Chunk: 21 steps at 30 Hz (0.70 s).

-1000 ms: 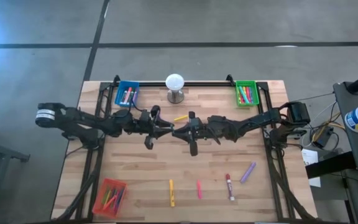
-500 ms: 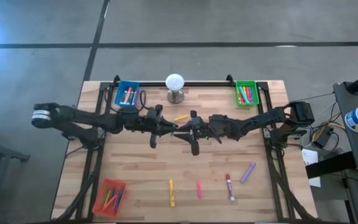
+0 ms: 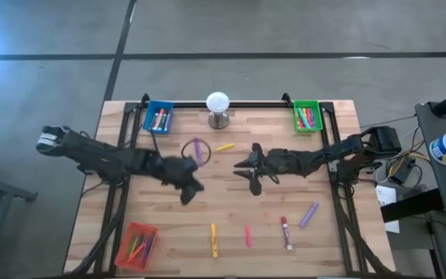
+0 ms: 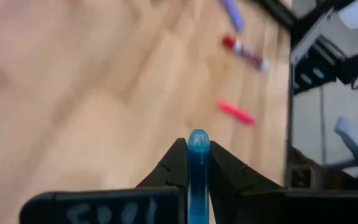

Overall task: Pick & Place Markers
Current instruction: Put the blue pen into the orange bin

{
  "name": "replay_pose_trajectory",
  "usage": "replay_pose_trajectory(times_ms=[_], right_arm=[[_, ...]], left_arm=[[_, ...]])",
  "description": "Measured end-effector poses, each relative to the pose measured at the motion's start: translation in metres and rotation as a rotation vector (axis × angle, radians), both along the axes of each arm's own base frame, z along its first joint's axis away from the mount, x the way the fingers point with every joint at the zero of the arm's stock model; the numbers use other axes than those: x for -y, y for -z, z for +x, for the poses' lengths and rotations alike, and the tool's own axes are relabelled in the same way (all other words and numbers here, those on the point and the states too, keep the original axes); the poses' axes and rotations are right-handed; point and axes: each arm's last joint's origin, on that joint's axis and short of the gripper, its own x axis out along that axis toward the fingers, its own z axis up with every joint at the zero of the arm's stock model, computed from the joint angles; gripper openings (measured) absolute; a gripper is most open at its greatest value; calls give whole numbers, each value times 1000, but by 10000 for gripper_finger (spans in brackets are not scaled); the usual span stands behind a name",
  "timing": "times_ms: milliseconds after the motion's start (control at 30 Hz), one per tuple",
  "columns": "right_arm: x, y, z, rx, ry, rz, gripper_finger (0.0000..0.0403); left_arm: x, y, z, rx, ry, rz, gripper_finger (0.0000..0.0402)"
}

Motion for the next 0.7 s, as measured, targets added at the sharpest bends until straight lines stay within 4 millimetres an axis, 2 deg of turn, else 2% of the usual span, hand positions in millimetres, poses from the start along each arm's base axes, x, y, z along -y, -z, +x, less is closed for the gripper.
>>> replay_pose_trajectory(times_ms=[167, 333, 567, 700], right_arm=[[1, 21, -17, -44, 1, -1, 77], [1, 31, -30, -11, 2, 4, 49], [1, 41, -42, -29, 2, 3, 34], [1, 43, -45, -27, 2, 3, 34]], left_arm=[[39, 12, -13, -159, -49, -160, 28], [77, 15, -36, -371, -102, -285, 28], [126, 23, -66, -569, -183, -418, 28], [144, 29, -85, -662, -236, -449, 28]])
